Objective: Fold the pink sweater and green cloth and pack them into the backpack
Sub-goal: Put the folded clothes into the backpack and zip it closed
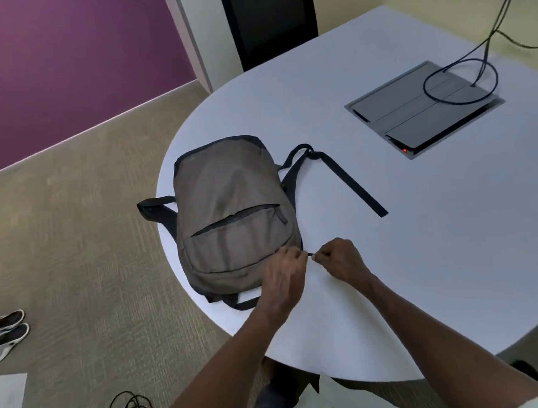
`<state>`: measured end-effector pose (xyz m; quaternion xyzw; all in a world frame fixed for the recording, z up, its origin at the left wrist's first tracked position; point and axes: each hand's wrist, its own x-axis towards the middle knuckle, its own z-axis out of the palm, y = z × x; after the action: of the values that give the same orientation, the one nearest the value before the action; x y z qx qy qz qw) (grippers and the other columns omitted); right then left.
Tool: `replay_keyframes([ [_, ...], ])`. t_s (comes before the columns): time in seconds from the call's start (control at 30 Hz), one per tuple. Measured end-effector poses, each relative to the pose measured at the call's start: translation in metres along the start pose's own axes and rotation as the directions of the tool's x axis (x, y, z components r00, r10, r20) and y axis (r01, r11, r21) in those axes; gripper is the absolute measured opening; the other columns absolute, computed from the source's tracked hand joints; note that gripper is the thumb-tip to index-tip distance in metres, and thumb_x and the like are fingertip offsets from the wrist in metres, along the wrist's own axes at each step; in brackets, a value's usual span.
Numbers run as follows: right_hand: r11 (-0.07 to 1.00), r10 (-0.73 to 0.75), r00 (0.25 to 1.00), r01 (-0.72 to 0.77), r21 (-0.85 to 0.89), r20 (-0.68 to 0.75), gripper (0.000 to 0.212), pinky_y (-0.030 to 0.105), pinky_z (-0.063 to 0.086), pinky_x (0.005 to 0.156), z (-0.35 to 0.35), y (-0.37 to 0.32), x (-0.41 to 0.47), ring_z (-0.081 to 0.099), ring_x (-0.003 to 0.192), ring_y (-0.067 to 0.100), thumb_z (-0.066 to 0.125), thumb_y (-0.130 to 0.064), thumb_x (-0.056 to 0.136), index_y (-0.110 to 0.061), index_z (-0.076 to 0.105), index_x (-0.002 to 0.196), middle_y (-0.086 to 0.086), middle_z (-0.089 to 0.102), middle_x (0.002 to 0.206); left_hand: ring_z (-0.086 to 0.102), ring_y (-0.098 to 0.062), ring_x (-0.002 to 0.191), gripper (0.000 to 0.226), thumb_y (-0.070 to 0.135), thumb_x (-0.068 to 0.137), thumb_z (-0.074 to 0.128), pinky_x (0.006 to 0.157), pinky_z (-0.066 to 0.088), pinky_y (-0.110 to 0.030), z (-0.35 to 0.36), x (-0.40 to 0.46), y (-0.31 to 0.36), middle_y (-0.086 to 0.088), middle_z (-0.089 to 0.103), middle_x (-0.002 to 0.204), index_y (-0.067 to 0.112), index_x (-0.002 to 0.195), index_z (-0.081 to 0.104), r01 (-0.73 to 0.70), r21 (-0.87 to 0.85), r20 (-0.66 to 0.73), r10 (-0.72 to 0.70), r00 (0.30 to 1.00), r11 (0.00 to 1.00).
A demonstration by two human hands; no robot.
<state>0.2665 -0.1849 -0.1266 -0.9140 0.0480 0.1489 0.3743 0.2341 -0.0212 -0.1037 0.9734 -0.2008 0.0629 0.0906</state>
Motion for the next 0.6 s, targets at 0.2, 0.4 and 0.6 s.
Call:
replay_keyframes([
  [0.2,0.999,-0.033,0.998,0.032,0.023,0.050,0.017,0.022,0.051,0.063,-0.005,-0.008,-0.001,0.067,0.068,0.011,0.071,-0.025,0.085,-0.013,0.081,0.078,0.002,0.077,0.078,0.061,-0.016,0.063,0.012,0.012,0.075,0.072,0.062,0.042,-0.027,-0.001,0.019,0.013,0.001,0.063,0.068,0.021,0.073,0.065,0.076,0.170,0.229,-0.115,0.967,0.982],
  [0.4,0.984,0.013,1.000,-0.015,-0.175,-0.010,0.033,0.025,0.039,0.051,-0.010,-0.001,0.008,0.060,0.060,0.021,0.064,-0.034,0.089,-0.013,0.069,0.064,0.000,0.064,0.060,0.043,-0.019,0.030,0.043,-0.008,0.038,0.086,0.045,0.016,-0.016,-0.004,0.031,0.007,-0.004,0.046,0.042,0.015,0.050,0.052,0.259,0.003,0.191,-0.254,0.948,0.966],
  [0.6,0.977,0.097,0.988,-0.118,-0.179,-0.120,0.042,0.026,0.036,0.056,-0.014,-0.019,0.049,0.057,0.061,0.021,0.061,-0.031,0.093,-0.018,0.049,0.054,0.000,0.062,0.065,0.049,-0.019,0.034,0.033,0.006,0.052,0.090,0.041,0.020,-0.018,-0.005,0.020,-0.002,-0.001,0.053,0.045,0.016,0.058,0.060,0.342,0.058,0.164,-0.347,0.924,0.938],
])
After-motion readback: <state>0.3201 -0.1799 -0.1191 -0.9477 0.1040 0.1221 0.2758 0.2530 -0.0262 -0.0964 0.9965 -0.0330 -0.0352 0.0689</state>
